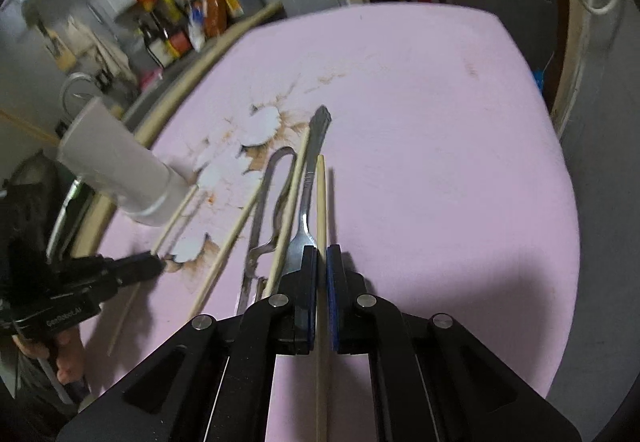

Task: Organize utensils
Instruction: 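Lift both chopsticks and carry them up over the white caddy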

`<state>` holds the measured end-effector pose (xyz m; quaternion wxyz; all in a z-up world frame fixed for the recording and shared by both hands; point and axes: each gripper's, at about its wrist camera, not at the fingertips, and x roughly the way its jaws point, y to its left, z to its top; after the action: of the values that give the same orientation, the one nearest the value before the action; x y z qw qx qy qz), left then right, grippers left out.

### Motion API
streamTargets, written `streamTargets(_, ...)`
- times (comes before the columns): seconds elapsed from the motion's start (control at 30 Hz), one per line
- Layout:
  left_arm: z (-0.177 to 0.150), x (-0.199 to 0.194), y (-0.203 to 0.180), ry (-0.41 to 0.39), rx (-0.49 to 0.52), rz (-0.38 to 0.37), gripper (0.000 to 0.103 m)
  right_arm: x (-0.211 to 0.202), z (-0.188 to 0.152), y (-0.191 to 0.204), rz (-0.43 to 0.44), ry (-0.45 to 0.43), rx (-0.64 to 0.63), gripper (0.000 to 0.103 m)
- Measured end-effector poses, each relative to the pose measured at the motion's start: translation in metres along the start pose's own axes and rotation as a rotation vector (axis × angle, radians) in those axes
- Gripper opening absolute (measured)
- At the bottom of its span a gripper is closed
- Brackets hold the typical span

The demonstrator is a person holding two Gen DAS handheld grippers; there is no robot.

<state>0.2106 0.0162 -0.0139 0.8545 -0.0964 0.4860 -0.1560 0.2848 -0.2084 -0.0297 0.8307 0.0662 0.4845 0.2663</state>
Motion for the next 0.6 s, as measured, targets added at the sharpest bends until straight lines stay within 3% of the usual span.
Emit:
streamTargets(0.1,-0.009,-0.012,-0.008,-0.078,0.035,-0.028,0.002,-0.027,-0.014,0.015,0.006,-0.147,-0.045,0.003)
streamTargets(0.3,-0.022,-0.044,-0.025,-0.331,0.095,-0.05,0.002,-0.063,-0.03,0.056,0.024,-0.447,-0.141,0.003)
streamTargets(0.6,-0.017,-0.096,-0.015,-0.657,0.081,-0.048,0.002,-0.08,-0.029,0.111,0.065,-0.734,-0.24,0.003)
